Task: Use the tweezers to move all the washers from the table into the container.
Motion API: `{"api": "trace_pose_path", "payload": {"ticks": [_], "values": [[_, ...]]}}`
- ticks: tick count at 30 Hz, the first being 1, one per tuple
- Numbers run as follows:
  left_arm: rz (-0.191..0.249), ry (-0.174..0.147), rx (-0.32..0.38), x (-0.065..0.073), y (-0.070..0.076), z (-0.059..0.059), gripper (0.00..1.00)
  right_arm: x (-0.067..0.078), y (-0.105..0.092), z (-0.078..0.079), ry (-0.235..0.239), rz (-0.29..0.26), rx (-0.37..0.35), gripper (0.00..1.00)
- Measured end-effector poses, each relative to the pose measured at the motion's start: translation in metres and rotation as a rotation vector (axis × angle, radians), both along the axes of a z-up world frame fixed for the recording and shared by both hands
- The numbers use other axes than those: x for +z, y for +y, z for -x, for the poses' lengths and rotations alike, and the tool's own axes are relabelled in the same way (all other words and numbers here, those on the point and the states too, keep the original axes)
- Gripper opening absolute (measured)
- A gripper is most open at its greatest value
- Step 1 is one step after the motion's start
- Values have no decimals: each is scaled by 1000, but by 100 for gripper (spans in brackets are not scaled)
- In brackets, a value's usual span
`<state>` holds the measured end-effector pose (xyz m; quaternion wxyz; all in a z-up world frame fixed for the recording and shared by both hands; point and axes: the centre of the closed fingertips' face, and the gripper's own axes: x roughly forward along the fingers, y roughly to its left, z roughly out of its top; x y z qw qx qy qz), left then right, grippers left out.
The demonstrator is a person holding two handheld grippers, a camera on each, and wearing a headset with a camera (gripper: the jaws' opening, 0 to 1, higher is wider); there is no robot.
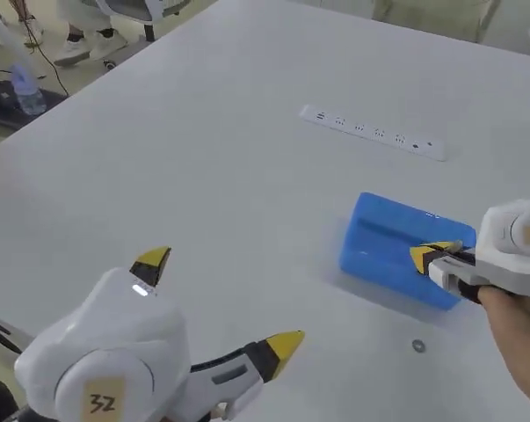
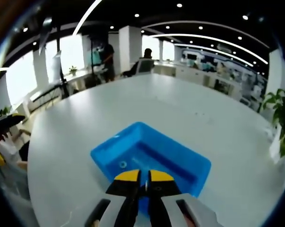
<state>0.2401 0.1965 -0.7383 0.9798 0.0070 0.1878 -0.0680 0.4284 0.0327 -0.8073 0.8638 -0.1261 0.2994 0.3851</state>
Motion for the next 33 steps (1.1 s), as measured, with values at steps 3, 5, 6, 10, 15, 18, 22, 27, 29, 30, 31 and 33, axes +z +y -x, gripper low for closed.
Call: {"api": "trace_pose_path", "payload": {"ticks": [3, 5, 6, 10, 15, 18, 22, 27, 29, 30, 31, 33], "values": [[-11, 18, 0, -4, 0, 0, 99, 1, 0, 1, 2, -3, 3, 3], [-24, 45, -1, -9, 1, 1, 99, 1, 1, 1, 7, -10, 0, 3], [-24, 40, -2, -8, 0, 1, 99, 1, 0, 1, 6, -8, -5, 3], [-29, 38, 6, -7, 2, 1, 99, 5, 1, 2, 3, -16, -13, 3], [-22, 25, 4, -5, 1, 0, 99, 28, -3, 3, -27, -64, -30, 3], [-21, 22, 1, -4, 0, 0, 99, 43, -6, 11, -47, -85, -35, 3], [-8, 7, -2, 0, -1, 0, 99, 54, -12, 21, -69, -105, -43, 3], [5, -5, -4, 2, -2, -1, 99, 62, -18, 44, -79, -133, -66, 3], [9, -8, -8, 3, -3, -1, 99, 60, -21, 54, -73, -126, -65, 3], [12, -11, -9, 3, -3, -1, 99, 57, -23, 57, -66, -122, -63, 3], [13, -13, -10, 4, -3, -1, 99, 55, -23, 64, -58, -119, -64, 3], [17, -13, -13, 3, -4, -1, 99, 48, -27, 70, -39, -114, -69, 3]]}}
